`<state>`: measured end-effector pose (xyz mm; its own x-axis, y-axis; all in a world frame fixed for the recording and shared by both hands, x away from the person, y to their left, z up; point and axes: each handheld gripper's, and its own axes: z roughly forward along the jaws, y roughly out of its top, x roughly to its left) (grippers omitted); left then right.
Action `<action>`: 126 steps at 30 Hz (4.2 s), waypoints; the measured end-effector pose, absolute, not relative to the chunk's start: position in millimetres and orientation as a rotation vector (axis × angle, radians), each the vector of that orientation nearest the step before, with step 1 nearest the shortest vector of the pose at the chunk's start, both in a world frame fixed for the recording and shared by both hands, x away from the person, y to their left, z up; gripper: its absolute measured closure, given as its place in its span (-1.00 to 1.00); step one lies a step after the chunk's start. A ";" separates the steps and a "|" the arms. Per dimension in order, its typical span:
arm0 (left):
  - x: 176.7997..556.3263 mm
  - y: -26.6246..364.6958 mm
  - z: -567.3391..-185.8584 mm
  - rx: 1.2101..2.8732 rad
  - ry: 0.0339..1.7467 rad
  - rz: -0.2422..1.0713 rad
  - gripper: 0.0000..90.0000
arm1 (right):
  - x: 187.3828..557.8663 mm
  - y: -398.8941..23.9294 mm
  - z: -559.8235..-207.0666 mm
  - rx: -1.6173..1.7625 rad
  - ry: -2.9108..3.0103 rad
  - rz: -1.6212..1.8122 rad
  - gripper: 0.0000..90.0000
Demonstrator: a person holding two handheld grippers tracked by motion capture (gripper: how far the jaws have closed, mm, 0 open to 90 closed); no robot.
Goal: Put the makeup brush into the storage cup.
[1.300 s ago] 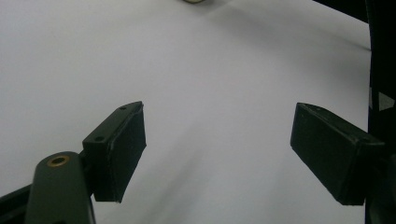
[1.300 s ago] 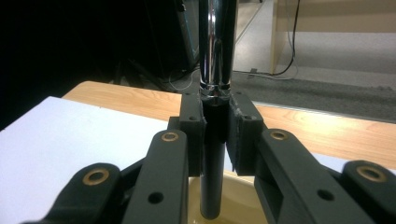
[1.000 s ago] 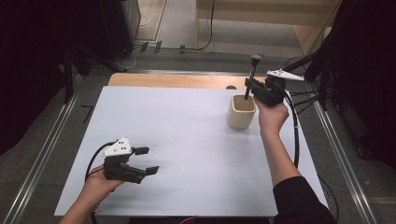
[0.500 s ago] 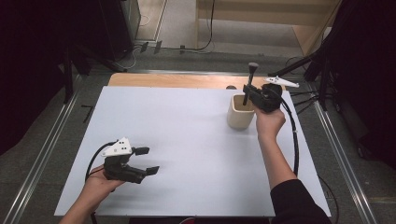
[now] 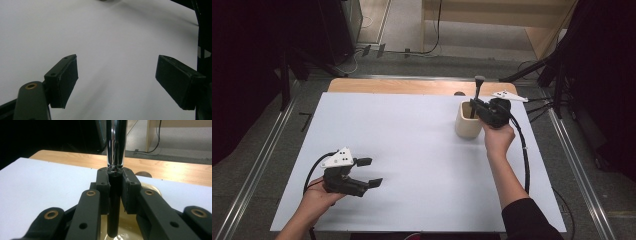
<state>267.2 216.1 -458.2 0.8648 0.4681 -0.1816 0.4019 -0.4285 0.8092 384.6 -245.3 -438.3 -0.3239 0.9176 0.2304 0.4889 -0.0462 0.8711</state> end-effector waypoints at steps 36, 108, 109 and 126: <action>267.1 216.0 -458.2 2.072 0.635 0.088 -0.59 | 364.8 -251.5 -427.6 1.400 1.916 1.344 -0.38; 268.7 216.2 -456.5 2.092 0.627 0.096 -0.59 | 243.1 -232.1 -471.0 1.101 2.420 1.347 -0.46; 268.7 216.1 -456.6 2.093 0.626 0.095 -0.59 | 241.4 -232.7 -471.3 1.103 2.417 1.350 -0.46; 268.3 214.7 -456.5 2.107 0.617 0.093 -0.59 | 230.7 -247.0 -476.6 1.118 2.410 1.344 -0.46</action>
<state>268.3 214.7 -456.5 0.8720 0.4614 -0.1634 0.3932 -0.4616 0.7952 230.7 -247.0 -476.6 -0.7066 0.6776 0.2041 0.5299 0.3155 0.7872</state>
